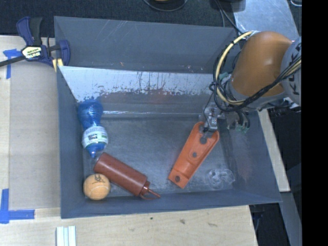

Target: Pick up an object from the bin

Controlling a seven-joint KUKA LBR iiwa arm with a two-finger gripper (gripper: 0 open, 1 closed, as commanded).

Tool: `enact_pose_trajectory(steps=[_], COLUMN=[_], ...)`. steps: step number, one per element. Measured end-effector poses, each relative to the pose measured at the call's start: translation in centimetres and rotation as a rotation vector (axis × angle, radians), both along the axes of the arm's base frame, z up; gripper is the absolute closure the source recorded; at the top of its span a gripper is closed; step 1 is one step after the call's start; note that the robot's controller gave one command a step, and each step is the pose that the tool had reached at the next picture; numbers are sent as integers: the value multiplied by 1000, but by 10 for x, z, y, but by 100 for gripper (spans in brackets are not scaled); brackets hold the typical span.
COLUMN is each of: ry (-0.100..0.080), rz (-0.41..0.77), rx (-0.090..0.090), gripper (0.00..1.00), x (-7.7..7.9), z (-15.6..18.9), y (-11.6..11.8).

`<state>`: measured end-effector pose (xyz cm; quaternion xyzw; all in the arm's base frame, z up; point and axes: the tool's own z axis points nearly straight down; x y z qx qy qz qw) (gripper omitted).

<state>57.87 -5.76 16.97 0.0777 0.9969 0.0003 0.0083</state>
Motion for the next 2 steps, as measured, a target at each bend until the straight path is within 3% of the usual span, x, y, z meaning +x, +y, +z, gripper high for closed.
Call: enact_pose_trajectory(steps=[1,2], ry=[0,-6], rz=[0,-73], rx=[0,1], gripper=[100,100], x=[0,21], z=[0,189], y=[0,11])
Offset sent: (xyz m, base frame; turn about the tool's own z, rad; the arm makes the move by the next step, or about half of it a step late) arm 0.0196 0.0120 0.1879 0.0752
